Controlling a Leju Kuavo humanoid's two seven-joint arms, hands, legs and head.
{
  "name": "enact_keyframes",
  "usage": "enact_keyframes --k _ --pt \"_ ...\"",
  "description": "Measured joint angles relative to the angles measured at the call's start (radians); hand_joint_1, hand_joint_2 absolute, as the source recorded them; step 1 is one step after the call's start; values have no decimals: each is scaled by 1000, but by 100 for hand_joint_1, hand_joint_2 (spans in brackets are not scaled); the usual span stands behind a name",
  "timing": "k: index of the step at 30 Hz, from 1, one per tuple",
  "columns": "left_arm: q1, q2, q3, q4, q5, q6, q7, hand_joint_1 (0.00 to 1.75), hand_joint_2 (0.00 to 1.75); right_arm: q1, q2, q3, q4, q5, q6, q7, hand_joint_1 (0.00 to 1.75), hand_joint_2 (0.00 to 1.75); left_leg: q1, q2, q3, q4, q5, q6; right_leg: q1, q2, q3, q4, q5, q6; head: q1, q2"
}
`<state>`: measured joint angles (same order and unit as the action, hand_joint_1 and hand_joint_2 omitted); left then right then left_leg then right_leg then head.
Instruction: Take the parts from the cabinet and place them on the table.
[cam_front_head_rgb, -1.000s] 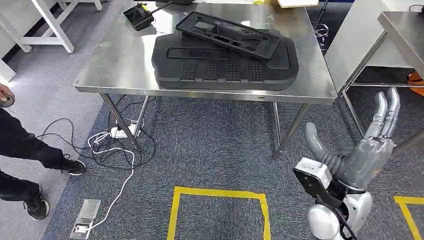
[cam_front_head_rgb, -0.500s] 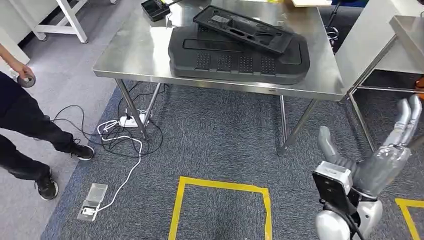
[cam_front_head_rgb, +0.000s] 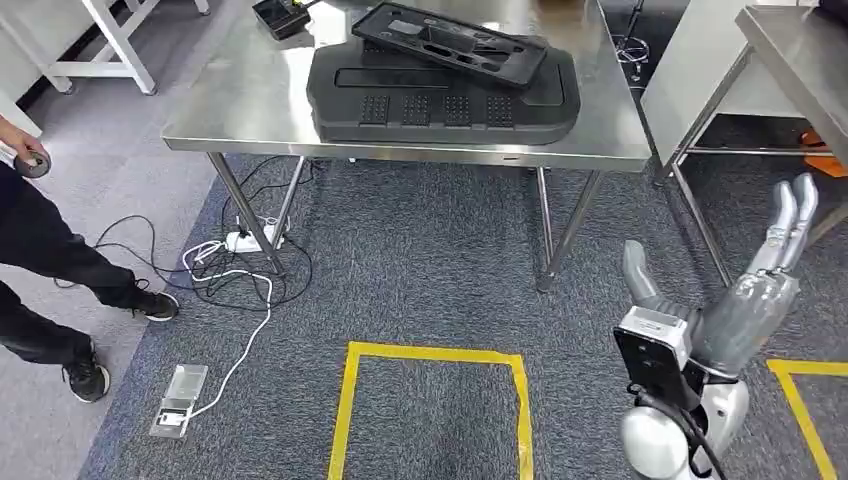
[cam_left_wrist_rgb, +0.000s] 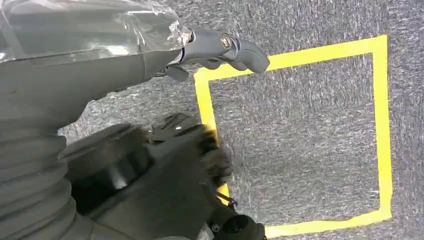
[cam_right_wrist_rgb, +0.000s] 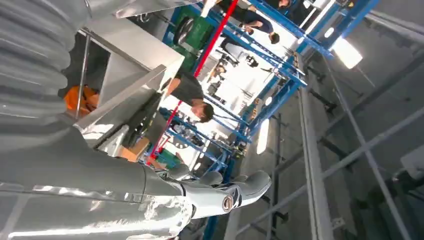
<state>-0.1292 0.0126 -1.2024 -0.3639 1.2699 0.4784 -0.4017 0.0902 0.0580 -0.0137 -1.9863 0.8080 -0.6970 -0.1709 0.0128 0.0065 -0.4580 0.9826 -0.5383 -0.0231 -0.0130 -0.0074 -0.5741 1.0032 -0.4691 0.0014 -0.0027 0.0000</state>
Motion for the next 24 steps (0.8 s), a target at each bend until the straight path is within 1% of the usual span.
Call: enact_keyframes --k 1,2,3,4,5,6,7,8,9,10,11,12,13,14,15,17,18,19,20,21,22,23,24 --pt "-1 0 0 0 0 1 0 0 175 0 -2 0 0 0 0 0 0 175 1 0 -3 -1 -1 3 -1 -1 -1 1 6 7 3 0" --pt "0 0 0 0 0 1 0 0 175 -1 -3 0 0 0 0 0 0 175 -3 0 -9 -2 0 6 -2 -1 -3 1 11 13 3 0" --pt "2 0 0 0 0 1 1 0 175 0 -3 0 0 0 0 1 0 175 -6 0 -13 2 3 13 -2 -1 -3 -2 18 22 5 0" --pt "3 0 -2 -1 0 1 1 0 175 0 -4 0 0 0 0 1 0 175 1 1 -20 -8 14 28 -2 0 -7 0 22 30 4 0" --pt "1 0 -3 -1 0 1 1 0 175 1 -7 0 0 0 0 1 0 175 3 7 -26 -10 25 36 -6 2 -16 17 -5 33 3 0" --pt "1 0 -3 -1 0 1 1 0 175 1 -8 0 0 0 0 1 0 175 3 7 -37 -10 32 44 -6 2 -33 63 -55 37 14 0" --pt "1 0 -3 -1 1 2 1 0 175 1 -10 0 0 0 0 1 0 175 0 8 -47 -10 38 51 -7 2 -57 132 -109 39 21 0" --pt "2 0 -3 -1 0 1 1 0 175 1 -11 0 0 -1 0 3 0 175 -3 9 -56 -9 45 52 -7 3 -79 204 -155 41 27 0" --pt "2 0 -4 -2 0 1 1 0 175 2 -13 0 0 -3 0 3 0 175 -5 9 -67 -7 52 54 -7 3 -92 265 -180 43 32 0" --pt "2 0 -5 -2 -1 1 1 0 175 2 -14 0 0 -7 0 3 0 175 -7 9 -77 -4 58 54 -7 3 -89 288 -176 43 35 0" --pt "2 0 -5 -2 -1 1 1 0 175 2 -15 0 0 -13 0 3 0 175 -8 9 -89 0 63 53 -7 3 -63 267 -148 42 40 0" --pt "2 0 -5 -2 -2 1 0 0 175 2 -16 0 0 -14 0 2 0 175 -8 9 -98 5 66 52 -6 3 -28 220 -118 39 44 0" --pt "2 0 -5 -2 -2 1 0 0 175 1 -16 0 0 -14 0 1 0 175 -8 8 -107 11 69 49 -5 2 30 131 -82 34 48 0" --pt "2 0 -5 -3 -2 1 0 0 175 1 -17 0 0 -14 0 0 0 175 -8 8 -114 18 72 46 -3 3 87 44 -64 27 53 0" --pt "2 0 -5 -5 -2 1 0 0 175 0 -17 0 -2 -14 0 -1 0 175 -12 8 -122 23 75 41 3 3 115 -11 -82 20 60 0" --pt "2 0 -5 -7 -2 1 0 0 175 1 -18 0 -5 -12 0 -2 0 175 -11 9 -127 26 86 28 7 5 108 -22 -78 17 60 0" --pt "2 0 -5 -7 -2 1 0 0 175 2 -18 0 -5 -12 0 -2 0 175 -10 9 -127 23 91 22 9 6 106 -21 -75 12 59 0" --pt "2 0 -5 -8 -2 1 0 0 175 2 -18 0 -5 -12 0 -2 0 175 -12 8 -127 22 97 16 7 6 103 -27 -66 4 57 0" --pt "2 0 -5 -8 -2 1 0 0 175 1 -18 0 -5 -11 0 -2 0 175 -9 3 -131 36 78 11 -3 0 101 -35 -53 -4 54 0" --pt "2 0 -5 -8 -3 1 0 0 175 1 -18 0 -5 -10 0 -3 0 175 -10 0 -146 69 40 3 -3 1 93 -36 -47 -9 46 0" --pt "2 0 -5 -8 -2 2 0 0 175 2 -18 -1 -5 -10 0 -4 0 175 -7 0 -170 135 -15 -3 -3 0 83 -35 -40 -17 33 0" --pt "3 0 -5 -8 -3 2 0 0 175 2 -18 -1 -5 -10 0 -8 0 175 -3 0 -196 214 -64 -9 -2 -2 74 -33 -35 -20 27 0" --pt "4 0 -5 -8 -2 2 0 0 175 3 -18 -1 -5 -11 0 -10 0 175 -1 0 -213 279 -95 -12 -1 -2 65 -31 -30 -21 24 0"
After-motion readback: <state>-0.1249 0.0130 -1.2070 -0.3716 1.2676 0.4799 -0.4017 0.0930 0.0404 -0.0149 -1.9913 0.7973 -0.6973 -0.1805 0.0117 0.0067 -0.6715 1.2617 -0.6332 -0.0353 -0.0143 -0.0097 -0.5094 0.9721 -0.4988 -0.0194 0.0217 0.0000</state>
